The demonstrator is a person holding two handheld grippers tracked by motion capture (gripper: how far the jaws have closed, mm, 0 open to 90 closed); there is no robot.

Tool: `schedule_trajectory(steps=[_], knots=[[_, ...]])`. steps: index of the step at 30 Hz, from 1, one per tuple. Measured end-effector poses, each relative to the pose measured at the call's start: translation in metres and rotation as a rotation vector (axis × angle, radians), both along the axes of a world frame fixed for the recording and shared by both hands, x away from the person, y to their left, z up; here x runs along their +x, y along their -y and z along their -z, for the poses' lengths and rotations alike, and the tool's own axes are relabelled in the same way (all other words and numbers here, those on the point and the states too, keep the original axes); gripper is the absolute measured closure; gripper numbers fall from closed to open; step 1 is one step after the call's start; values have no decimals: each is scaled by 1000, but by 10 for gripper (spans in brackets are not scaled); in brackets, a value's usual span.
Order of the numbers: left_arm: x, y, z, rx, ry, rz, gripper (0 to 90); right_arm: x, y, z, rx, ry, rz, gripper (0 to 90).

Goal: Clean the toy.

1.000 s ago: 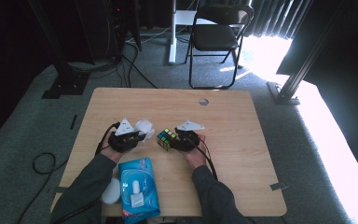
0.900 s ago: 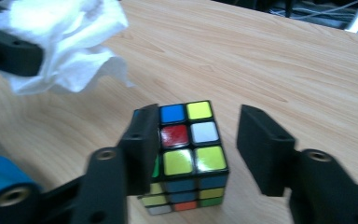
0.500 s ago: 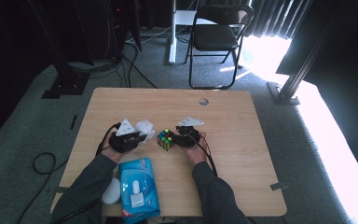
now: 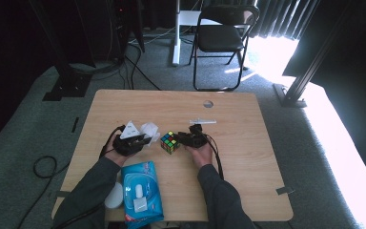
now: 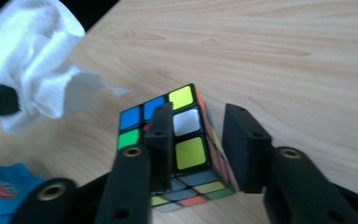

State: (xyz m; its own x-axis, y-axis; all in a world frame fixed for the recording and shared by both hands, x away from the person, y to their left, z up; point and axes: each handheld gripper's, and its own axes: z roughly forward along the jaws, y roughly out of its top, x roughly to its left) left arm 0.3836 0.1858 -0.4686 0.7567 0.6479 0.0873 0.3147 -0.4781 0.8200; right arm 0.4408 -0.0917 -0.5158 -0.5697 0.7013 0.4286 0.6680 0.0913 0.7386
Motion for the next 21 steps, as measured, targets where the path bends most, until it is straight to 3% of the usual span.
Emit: schedule_trajectory(steps=[6, 9, 13, 14, 15, 17, 19, 21], knots=[[-1, 1, -1, 5, 6, 0, 788, 4, 5, 4, 76, -64, -1, 691], [-1, 1, -1, 6, 6, 0, 787, 6, 9, 6, 126, -96, 31, 697], [-1, 0, -1, 5, 8, -1, 787, 10, 22, 10, 198, -131, 113, 735], [-1, 0, -1, 4, 9, -1, 787, 10, 25, 9, 193, -128, 136, 743], [-1, 0, -1, 3, 9, -2, 787, 10, 28, 9, 173, -124, 149, 849], [-1, 0, -2, 3, 11, -3, 787, 9, 28, 11, 62, -120, 162, 840], [-1, 0, -1, 3, 11, -4, 784, 5, 30, 15, 38, -111, 148, 788], [-1, 0, -1, 5, 10, -5, 784, -1, 30, 15, 8, -68, 116, 688]])
